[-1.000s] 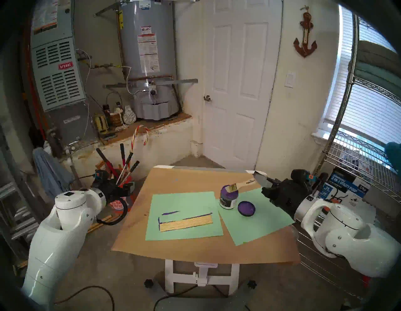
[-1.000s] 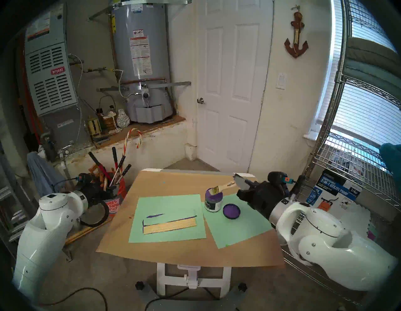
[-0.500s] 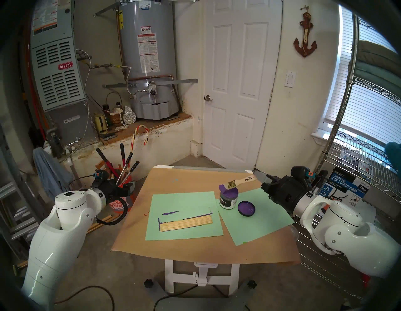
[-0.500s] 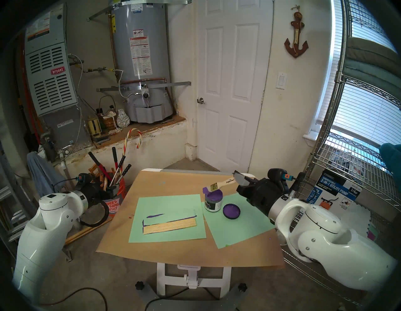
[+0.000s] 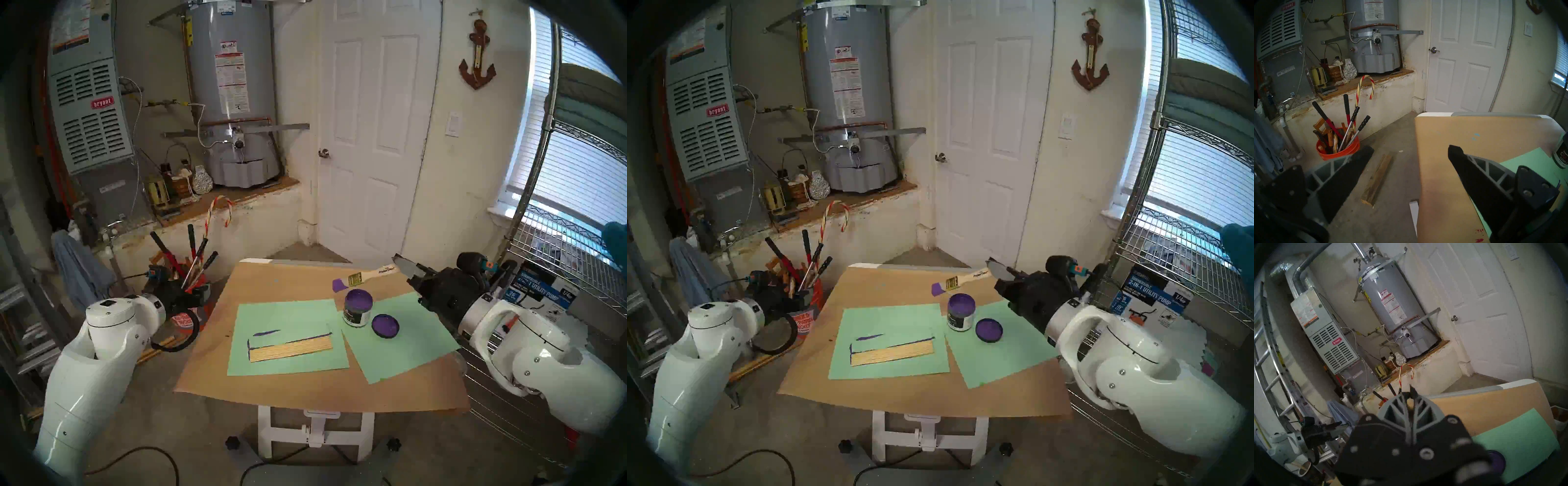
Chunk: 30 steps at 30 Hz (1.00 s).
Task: Pick up brush, dip the brush into paint, and paint the wood
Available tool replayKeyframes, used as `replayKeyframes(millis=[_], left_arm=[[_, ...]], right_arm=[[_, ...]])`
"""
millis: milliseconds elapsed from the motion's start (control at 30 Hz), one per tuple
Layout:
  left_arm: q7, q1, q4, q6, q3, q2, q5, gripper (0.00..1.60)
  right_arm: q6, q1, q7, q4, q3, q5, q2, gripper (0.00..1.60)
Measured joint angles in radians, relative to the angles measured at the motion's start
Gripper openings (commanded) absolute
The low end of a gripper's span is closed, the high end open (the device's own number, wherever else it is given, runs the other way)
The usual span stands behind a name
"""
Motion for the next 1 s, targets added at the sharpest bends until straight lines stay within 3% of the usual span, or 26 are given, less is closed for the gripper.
replayKeyframes(millis=[400,700,1000], left_arm=[[0.000,0.000,0.000,0.000,0.000,0.000,0.000,1.60],[0.000,0.000,0.000,0.000,0.000,0.000,0.000,1.60],[0.000,0.000,0.000,0.000,0.000,0.000,0.000,1.60]], right_arm=[[0.020,0.065,-0.091,-0.047,-0.182,-0.008,-0.091,0.00],[0.081,0.152,-0.134,-0.026,-0.320,-0.020,-0.187,0.00],[0.151,0.239,-0.156,0.020,-0.412,-0.069,-0.271,0.00]])
